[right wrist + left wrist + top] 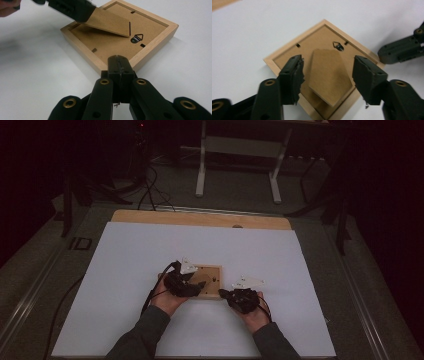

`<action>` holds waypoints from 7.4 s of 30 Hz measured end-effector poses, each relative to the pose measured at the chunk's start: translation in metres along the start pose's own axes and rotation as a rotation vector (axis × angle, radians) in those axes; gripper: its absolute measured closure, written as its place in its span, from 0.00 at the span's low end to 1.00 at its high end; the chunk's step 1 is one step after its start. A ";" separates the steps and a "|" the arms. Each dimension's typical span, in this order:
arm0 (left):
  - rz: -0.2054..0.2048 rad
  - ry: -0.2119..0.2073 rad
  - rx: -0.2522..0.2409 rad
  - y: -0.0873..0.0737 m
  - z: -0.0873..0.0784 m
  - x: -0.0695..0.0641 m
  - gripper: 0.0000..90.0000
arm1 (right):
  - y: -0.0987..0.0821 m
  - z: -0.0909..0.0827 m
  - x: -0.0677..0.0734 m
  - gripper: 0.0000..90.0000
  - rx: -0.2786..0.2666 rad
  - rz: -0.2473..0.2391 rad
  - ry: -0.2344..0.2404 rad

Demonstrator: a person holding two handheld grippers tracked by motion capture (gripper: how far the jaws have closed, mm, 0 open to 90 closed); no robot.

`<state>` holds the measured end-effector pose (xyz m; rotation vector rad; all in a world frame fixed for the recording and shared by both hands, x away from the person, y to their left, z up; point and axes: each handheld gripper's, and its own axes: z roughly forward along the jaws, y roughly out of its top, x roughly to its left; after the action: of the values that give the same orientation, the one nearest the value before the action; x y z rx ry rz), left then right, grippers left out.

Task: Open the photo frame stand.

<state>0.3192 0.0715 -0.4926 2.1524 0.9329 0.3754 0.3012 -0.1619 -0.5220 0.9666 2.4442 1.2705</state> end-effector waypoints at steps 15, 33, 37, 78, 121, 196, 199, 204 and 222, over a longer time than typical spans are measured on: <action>-0.068 -0.051 0.028 -0.015 0.002 0.004 0.57 | -0.001 0.000 0.000 1.00 -0.005 0.003 0.002; -0.180 -0.136 -0.007 -0.002 -0.001 0.011 0.49 | -0.001 0.000 0.000 1.00 -0.006 0.002 0.002; -0.217 -0.158 -0.016 -0.002 0.000 0.013 0.46 | -0.001 0.000 0.000 1.00 -0.006 0.002 0.004; -0.396 -0.181 0.045 0.006 0.014 0.025 0.62 | -0.001 0.001 0.001 1.00 -0.007 -0.003 0.007; -0.367 -0.176 0.019 0.001 0.010 0.021 0.65 | 0.006 -0.012 -0.014 0.73 -0.043 0.051 -0.072; -0.073 -0.196 -0.186 -0.029 -0.012 -0.005 0.79 | 0.036 0.002 -0.053 0.46 -0.022 0.199 0.046; -0.065 -0.195 -0.189 -0.030 -0.012 -0.005 0.79 | 0.035 0.003 -0.056 0.45 -0.027 0.222 0.072; -0.053 -0.205 -0.188 -0.031 -0.012 -0.004 0.79 | 0.034 0.003 -0.058 0.49 -0.031 0.235 0.106; -0.057 -0.209 -0.128 -0.040 -0.012 0.006 0.73 | 0.040 -0.003 -0.047 0.60 -0.065 0.202 0.106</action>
<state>0.2970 0.1004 -0.5138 1.9992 0.8270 0.1728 0.3535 -0.1776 -0.4930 1.1817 2.4149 1.4920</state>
